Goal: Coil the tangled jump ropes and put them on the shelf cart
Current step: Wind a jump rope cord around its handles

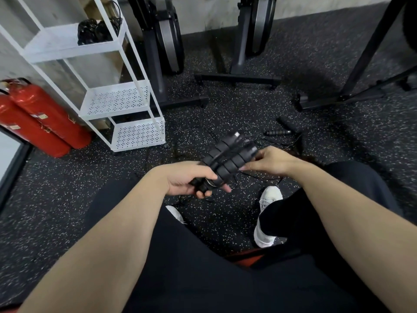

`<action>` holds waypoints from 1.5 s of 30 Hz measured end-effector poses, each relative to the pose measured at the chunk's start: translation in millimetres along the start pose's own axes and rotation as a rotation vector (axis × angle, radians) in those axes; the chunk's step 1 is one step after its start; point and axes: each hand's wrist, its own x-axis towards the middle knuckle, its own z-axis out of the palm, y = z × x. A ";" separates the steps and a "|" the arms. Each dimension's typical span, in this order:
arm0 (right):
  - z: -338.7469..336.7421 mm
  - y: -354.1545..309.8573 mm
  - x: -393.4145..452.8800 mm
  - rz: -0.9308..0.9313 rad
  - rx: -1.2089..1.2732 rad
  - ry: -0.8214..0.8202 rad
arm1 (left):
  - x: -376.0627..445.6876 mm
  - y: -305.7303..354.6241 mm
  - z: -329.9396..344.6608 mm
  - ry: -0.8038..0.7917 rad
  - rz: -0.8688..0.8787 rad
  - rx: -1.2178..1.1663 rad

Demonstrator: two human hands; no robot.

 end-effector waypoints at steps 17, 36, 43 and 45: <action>17.8 -7.4 7.0 -0.059 0.076 0.144 | 37.8 1.6 39.8 0.236 -0.229 1.009; 52.3 -47.6 -6.2 -0.136 -0.205 -0.003 | 48.3 -29.1 11.9 0.685 -0.014 0.091; 46.8 -41.8 -6.7 -0.163 0.123 -0.017 | 53.1 -16.6 22.3 0.715 0.107 -0.215; 46.6 -40.7 -9.3 -0.173 0.209 -0.075 | 51.8 -14.3 21.3 0.706 0.110 -0.325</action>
